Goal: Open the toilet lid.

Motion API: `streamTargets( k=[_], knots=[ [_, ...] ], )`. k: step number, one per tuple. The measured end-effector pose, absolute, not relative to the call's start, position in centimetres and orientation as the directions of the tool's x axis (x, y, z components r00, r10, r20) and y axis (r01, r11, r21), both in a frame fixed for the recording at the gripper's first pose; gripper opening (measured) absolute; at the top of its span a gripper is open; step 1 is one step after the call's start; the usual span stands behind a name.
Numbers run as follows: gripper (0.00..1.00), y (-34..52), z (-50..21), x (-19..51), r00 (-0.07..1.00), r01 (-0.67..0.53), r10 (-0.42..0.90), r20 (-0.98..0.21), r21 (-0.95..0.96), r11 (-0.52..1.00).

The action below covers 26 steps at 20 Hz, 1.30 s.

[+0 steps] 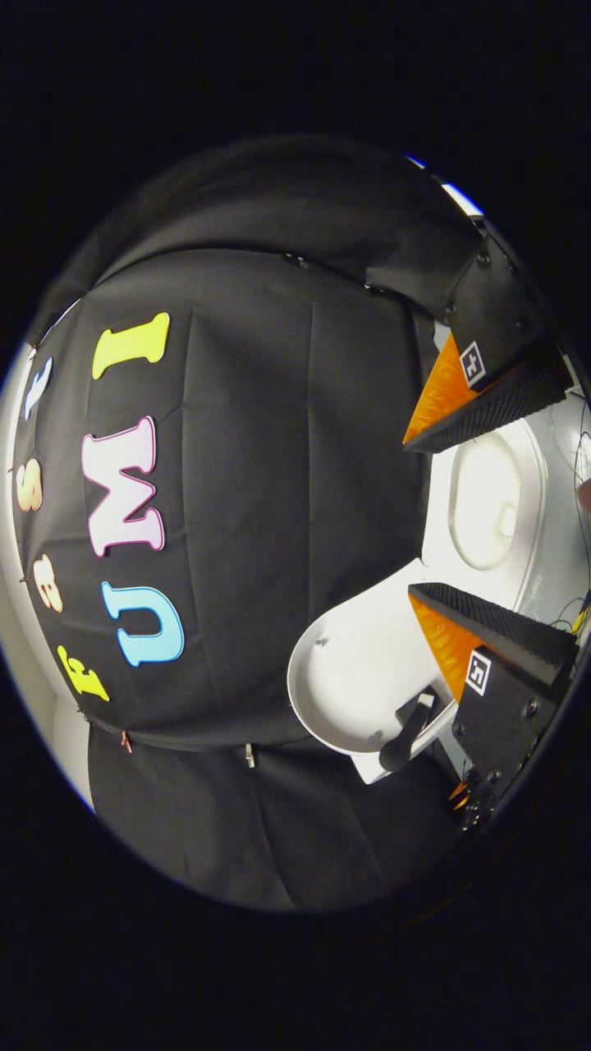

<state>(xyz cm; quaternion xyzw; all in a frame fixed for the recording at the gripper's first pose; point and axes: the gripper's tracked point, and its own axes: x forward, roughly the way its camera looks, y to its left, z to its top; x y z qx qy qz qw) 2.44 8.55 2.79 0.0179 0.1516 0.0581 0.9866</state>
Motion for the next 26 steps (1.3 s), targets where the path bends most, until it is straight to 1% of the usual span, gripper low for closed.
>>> streamTargets(
  k=[4,11,14,20,26],
  knots=[
    [1.00,6.6,1.5,2.1,0.965,-0.080,0.101,-0.241,0.093,0.992],
    [0.99,2.8,3.0,2.3,0.993,0.007,0.006,-0.120,0.108,0.994],
    [0.99,1.8,3.4,2.1,0.997,0.021,-0.013,-0.074,0.114,0.993],
    [0.99,-0.1,2.8,2.1,0.996,0.065,-0.057,-0.074,0.114,0.991],
    [0.99,0.4,2.8,1.9,0.996,0.062,-0.056,-0.064,0.091,0.994]
  ],
)
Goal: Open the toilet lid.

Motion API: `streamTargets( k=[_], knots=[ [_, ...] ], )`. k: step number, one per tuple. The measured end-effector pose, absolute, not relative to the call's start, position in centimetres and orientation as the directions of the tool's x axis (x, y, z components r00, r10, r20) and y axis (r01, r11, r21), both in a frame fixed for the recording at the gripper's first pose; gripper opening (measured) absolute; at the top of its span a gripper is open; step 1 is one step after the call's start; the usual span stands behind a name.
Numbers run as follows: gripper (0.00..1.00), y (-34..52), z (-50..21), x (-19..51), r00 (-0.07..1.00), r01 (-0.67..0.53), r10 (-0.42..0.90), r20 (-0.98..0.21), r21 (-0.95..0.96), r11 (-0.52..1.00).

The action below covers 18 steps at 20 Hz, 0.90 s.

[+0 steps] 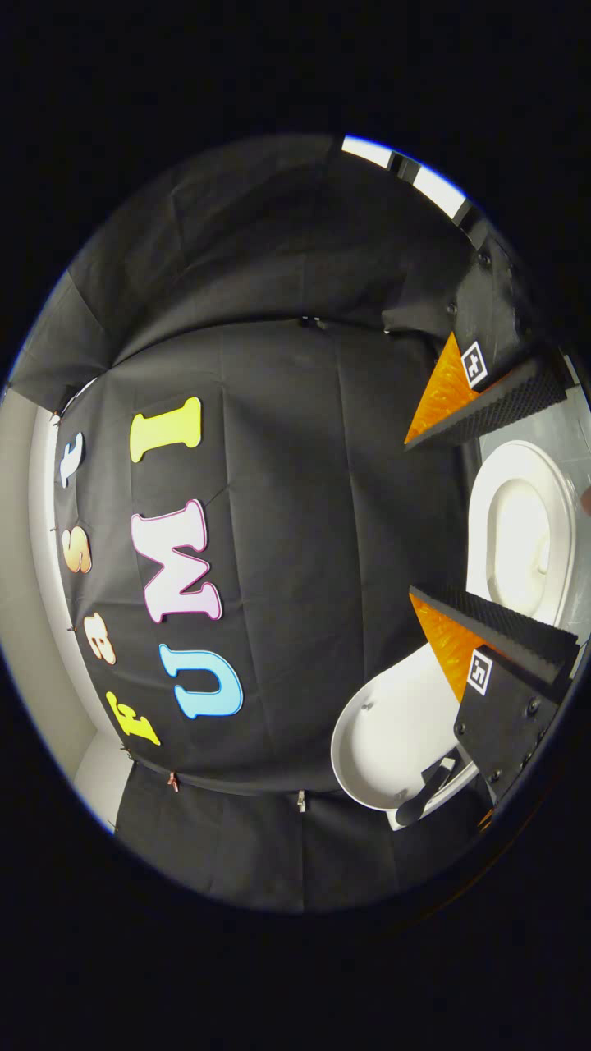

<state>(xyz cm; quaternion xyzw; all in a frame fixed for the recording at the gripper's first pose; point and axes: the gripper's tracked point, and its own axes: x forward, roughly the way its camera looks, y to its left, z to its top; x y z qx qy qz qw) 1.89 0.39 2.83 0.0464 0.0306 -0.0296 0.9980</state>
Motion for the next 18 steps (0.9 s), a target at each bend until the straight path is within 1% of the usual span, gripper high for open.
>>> streamTargets(
  k=[11,18],
  knots=[
    [0.99,-0.03,2.84,1.83,0.996,0.068,-0.063,-0.060,0.088,0.994],
    [0.99,-0.13,2.16,1.96,0.994,0.075,-0.068,-0.080,0.080,0.994]
  ],
)
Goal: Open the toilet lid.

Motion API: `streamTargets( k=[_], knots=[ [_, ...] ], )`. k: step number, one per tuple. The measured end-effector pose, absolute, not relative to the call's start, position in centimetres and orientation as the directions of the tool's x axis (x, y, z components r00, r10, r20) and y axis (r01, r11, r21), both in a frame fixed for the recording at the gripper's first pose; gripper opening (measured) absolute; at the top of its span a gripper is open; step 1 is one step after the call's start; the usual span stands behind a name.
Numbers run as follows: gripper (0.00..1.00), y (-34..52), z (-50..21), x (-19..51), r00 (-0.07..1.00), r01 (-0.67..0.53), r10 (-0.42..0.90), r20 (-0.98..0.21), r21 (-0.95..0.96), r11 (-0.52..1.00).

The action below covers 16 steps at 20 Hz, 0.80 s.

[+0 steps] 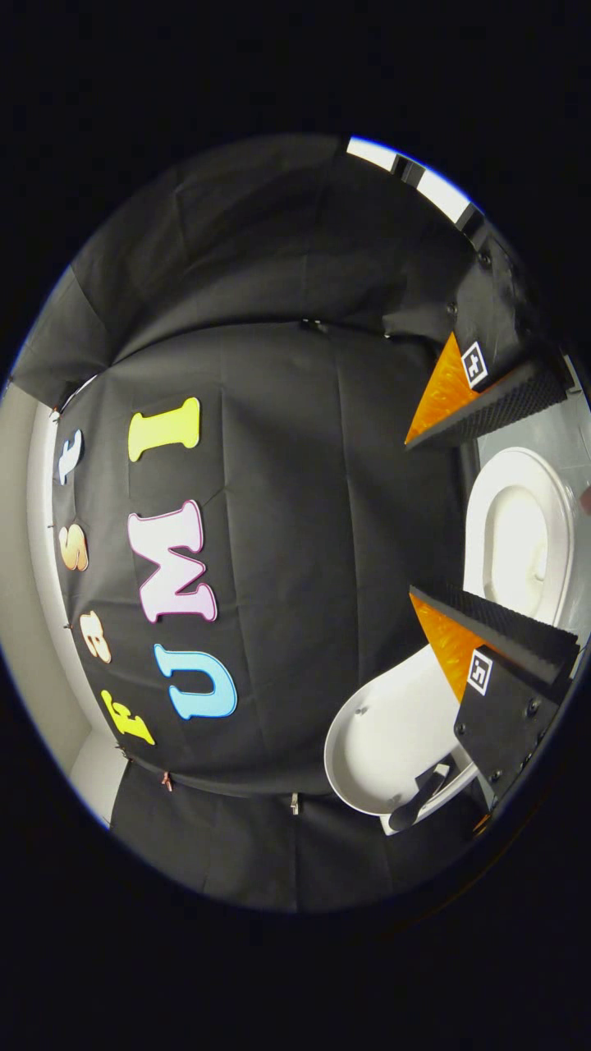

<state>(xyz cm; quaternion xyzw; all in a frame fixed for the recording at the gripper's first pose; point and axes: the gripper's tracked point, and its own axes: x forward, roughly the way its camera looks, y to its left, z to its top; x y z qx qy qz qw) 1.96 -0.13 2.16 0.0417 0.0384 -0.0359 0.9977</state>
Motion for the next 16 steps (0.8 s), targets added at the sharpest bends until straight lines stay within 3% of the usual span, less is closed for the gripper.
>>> streamTargets(
  k=[16],
  knots=[
    [0.99,-0.15,1.69,1.92,0.993,0.075,-0.069,-0.096,0.064,0.995]
  ],
)
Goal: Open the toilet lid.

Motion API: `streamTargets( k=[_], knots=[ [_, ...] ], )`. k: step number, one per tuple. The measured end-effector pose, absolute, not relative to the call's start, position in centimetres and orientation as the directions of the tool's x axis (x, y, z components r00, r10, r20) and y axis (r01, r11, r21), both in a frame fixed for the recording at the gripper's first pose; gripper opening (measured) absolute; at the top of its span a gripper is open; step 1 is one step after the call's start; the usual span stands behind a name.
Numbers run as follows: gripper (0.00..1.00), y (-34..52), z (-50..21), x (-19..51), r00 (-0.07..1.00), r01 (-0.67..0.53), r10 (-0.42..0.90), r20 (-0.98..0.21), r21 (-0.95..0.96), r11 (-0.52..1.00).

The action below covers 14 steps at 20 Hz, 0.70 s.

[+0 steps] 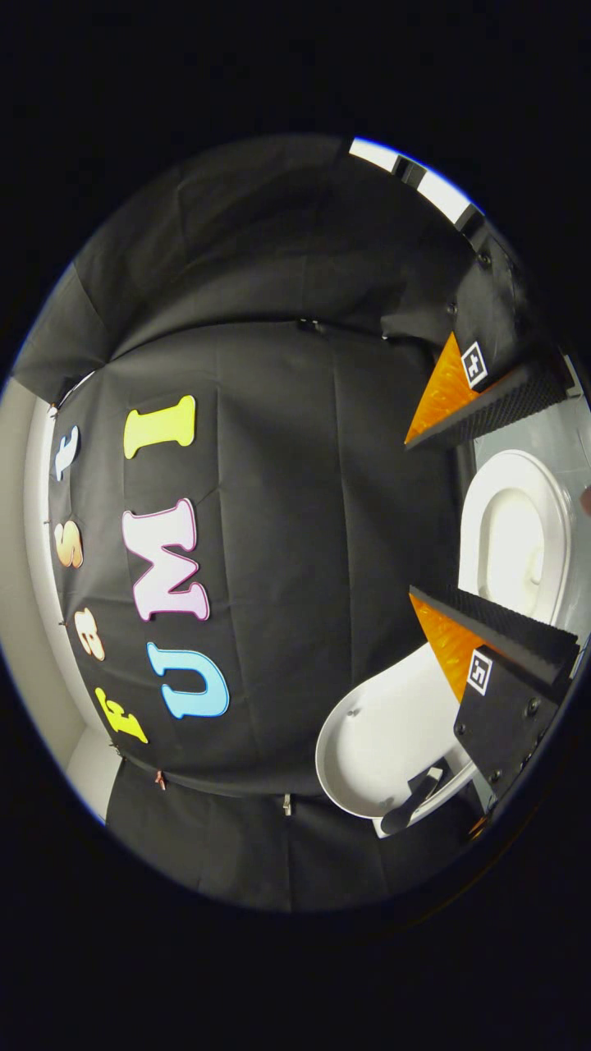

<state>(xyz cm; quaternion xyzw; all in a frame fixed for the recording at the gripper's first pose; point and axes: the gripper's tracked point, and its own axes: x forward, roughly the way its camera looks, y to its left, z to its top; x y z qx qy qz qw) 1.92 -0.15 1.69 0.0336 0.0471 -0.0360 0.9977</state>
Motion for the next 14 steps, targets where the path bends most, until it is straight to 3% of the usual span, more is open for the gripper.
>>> streamTargets(
  k=[14],
  knots=[
    [0.99,-0.30,1.52,1.93,0.992,0.079,-0.071,-0.106,0.070,0.994]
  ],
)
